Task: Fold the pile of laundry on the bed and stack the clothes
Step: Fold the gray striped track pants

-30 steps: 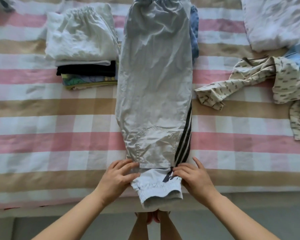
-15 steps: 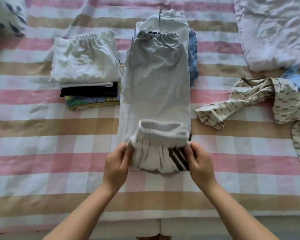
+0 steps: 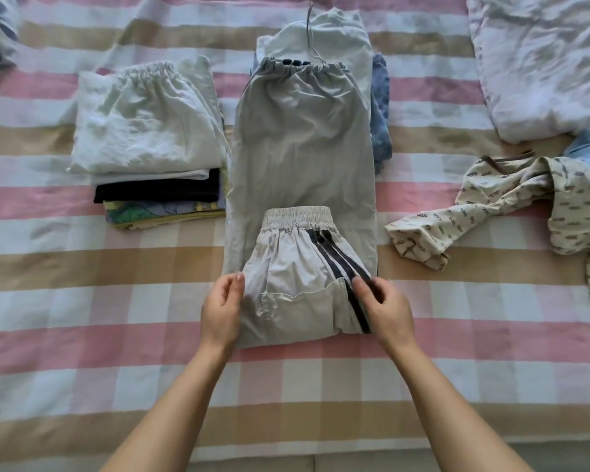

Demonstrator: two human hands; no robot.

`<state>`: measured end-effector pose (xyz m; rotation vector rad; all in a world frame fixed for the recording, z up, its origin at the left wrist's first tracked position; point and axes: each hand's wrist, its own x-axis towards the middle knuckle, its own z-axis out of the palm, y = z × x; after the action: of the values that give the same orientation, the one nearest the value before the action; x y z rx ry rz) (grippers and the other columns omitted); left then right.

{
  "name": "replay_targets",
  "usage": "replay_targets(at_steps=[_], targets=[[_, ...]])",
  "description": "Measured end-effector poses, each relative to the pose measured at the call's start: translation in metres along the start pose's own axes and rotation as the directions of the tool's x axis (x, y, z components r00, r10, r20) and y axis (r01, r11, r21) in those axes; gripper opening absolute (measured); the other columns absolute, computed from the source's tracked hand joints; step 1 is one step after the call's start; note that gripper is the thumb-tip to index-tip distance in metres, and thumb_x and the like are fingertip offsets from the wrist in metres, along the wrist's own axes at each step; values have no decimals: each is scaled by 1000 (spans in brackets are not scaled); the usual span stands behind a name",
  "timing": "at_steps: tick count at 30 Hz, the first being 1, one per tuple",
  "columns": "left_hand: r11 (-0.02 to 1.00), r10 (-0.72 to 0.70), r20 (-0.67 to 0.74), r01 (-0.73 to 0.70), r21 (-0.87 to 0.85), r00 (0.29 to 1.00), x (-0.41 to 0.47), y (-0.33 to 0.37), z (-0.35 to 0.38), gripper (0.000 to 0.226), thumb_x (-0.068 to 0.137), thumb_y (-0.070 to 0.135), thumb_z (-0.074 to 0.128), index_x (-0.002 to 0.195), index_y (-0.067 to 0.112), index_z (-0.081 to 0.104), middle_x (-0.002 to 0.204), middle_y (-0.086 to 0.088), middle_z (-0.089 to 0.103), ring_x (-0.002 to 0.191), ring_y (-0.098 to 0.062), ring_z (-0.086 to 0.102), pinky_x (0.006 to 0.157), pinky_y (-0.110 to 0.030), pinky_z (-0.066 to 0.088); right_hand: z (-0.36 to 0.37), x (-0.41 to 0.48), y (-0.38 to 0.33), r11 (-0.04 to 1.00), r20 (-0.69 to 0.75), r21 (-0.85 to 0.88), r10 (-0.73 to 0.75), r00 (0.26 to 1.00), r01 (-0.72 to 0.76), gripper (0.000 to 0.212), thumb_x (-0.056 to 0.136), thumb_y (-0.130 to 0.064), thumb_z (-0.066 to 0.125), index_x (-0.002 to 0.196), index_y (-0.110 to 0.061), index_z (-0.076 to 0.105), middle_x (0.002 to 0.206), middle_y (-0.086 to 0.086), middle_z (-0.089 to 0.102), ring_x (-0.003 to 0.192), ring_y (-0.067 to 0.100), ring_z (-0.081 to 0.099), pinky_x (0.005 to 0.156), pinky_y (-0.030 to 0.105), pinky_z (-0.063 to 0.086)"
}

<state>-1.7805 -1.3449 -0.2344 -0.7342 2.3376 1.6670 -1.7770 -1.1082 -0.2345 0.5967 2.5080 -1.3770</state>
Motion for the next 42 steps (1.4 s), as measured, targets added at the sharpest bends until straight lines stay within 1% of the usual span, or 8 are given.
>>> replay_targets(at_steps=[5,10,12,16,23,27,32,42], targets=[[989,48,-73,-37,144,996,-26,-22,9,18,91,14,56,109,14,55,91,11,62,80,-1,57,65,-7,42,6,-23,18,998,-137,-24,47,989,-50,34,89,-35,57,63,-14,54,53,-1,53,53,19,48,50,34,32],[936,108,-135,-55,349,985,-29,-24,14,22,90,7,55,111,2,56,100,-13,65,86,-32,62,69,-35,47,12,-27,19,977,-248,-123,140,958,-175,23,90,-32,56,79,-13,60,69,-1,58,70,26,58,54,30,33],[860,308,-163,-201,468,937,-32,-17,18,27,90,11,53,115,2,56,106,-16,62,95,-33,58,77,-41,47,14,-28,9,977,-335,-212,-56,940,-17,24,91,-29,53,102,-9,61,93,3,62,90,25,57,70,27,40],[538,631,221,-624,567,744,-32,5,41,42,91,26,40,130,18,53,136,-6,51,131,-22,40,104,-42,27,32,-23,-13,737,1,-500,-525,851,455,47,92,-35,35,131,-14,52,139,11,47,134,23,36,105,38,30],[285,242,489,-543,790,838,5,-18,62,55,97,47,12,139,34,-21,144,14,-33,127,-6,-41,108,-40,-25,41,13,6,598,325,-722,-152,933,349,55,100,-38,22,147,-35,-6,156,-6,-14,143,12,-12,114,37,-8],[338,221,503,-549,764,836,4,-11,61,58,97,45,21,145,33,-9,149,13,-23,134,-6,-30,113,-41,-14,39,10,1,628,326,-686,-187,927,368,54,99,-38,27,147,-35,5,157,-6,-5,144,12,-4,115,38,-2],[606,550,296,-617,501,781,7,46,40,34,88,24,44,113,13,65,116,-2,63,109,-25,56,88,-35,38,16,22,-39,850,47,-354,-401,915,391,33,86,-15,56,118,-10,62,122,10,57,112,28,52,98,34,38],[840,478,7,-459,290,879,155,177,36,41,90,10,56,129,3,47,129,-15,45,123,-28,39,105,-28,24,-23,171,-173,900,-181,-175,-428,886,399,32,88,-11,58,120,-9,57,115,11,55,109,26,50,97,31,36]])
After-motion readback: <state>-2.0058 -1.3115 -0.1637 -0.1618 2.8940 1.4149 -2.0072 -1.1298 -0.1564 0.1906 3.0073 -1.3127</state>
